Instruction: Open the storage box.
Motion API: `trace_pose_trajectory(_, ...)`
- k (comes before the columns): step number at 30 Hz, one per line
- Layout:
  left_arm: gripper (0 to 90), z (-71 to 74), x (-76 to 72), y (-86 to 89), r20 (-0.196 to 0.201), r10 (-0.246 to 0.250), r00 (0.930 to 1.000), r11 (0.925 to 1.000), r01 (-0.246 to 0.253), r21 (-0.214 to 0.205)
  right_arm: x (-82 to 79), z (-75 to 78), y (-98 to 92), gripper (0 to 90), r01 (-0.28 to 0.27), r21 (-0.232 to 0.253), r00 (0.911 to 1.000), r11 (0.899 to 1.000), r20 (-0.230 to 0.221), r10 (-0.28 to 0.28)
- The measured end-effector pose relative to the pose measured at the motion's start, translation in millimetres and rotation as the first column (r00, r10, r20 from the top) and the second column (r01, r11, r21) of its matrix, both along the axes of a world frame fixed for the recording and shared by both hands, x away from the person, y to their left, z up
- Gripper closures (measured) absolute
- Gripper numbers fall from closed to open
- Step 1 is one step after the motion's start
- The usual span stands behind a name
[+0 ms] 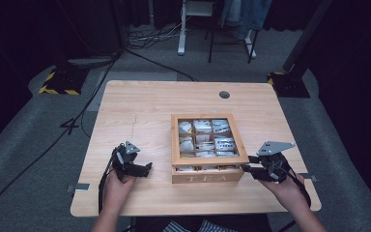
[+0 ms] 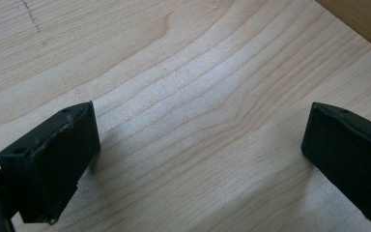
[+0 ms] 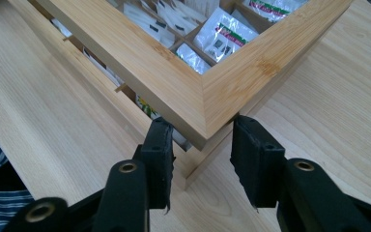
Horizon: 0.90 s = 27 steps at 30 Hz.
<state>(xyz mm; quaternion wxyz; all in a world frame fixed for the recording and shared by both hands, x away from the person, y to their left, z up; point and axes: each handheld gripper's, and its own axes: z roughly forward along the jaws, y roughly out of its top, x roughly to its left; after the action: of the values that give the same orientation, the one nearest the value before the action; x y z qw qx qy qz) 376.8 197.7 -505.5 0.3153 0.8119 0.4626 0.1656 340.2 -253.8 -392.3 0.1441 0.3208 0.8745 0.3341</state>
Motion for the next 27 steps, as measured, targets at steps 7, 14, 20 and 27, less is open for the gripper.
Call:
trace_pose_trajectory(7, 0.6, 0.0, 0.0, 0.0, 0.000, 0.000, 1.0000, 1.0000, 0.000, 0.000, -0.4, 5.8, -5.1, 64.7, 0.019, 0.058, 0.9998, 0.998, 0.000, -0.019)
trace_pose_trajectory(14, 0.5, 0.0, 0.2, 0.4, 0.000, -0.003, 1.0000, 1.0000, 0.003, -0.001, -0.5, 11.9, -10.0, 69.7, 0.028, 0.114, 0.9994, 0.993, 0.016, -0.030)
trace_pose_trajectory(20, 0.6, 0.1, -0.5, 0.1, -0.004, 0.001, 1.0000, 1.0000, -0.001, -0.002, 0.1, 18.7, -13.0, 76.5, 0.032, 0.150, 0.9983, 0.988, 0.043, -0.039)
trace_pose_trajectory(27, 0.6, -0.1, -2.7, 0.3, 0.000, 0.000, 1.0000, 1.0000, 0.000, -0.001, 4.1, 26.5, -16.1, 82.4, 0.031, 0.193, 0.9978, 0.981, 0.052, -0.042)
